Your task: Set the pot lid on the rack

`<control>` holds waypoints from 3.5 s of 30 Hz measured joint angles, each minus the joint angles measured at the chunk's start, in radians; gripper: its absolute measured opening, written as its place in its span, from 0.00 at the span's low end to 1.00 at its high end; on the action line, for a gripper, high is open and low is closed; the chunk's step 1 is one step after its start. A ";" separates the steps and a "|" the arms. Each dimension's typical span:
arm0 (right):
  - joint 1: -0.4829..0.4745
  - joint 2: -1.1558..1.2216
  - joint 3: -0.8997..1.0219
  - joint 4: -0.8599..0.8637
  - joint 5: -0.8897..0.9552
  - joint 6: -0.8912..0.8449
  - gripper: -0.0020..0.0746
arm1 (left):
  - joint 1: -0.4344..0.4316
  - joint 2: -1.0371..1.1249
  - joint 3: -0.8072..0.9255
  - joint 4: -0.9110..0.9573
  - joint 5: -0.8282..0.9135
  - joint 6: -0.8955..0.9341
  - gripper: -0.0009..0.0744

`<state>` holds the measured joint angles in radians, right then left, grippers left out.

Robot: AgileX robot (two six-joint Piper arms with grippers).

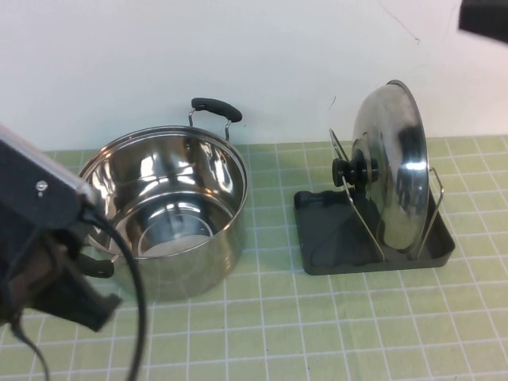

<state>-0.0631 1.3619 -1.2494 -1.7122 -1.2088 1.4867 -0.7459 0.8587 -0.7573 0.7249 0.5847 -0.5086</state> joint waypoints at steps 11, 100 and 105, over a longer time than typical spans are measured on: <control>-0.008 -0.207 -0.118 -0.084 0.032 0.017 0.04 | 0.000 -0.025 -0.067 0.082 0.381 -0.200 0.01; -0.010 -1.376 0.882 2.316 1.974 -2.480 0.02 | 0.208 -0.711 0.522 -0.285 -0.216 -0.145 0.01; -0.010 -1.376 0.882 2.316 1.974 -2.480 0.02 | 0.424 -0.800 0.568 -0.555 -0.230 0.119 0.01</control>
<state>-0.0729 -0.0144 -0.3676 0.6039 0.7649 -0.9930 -0.3222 0.0583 -0.1892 0.1703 0.3550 -0.3894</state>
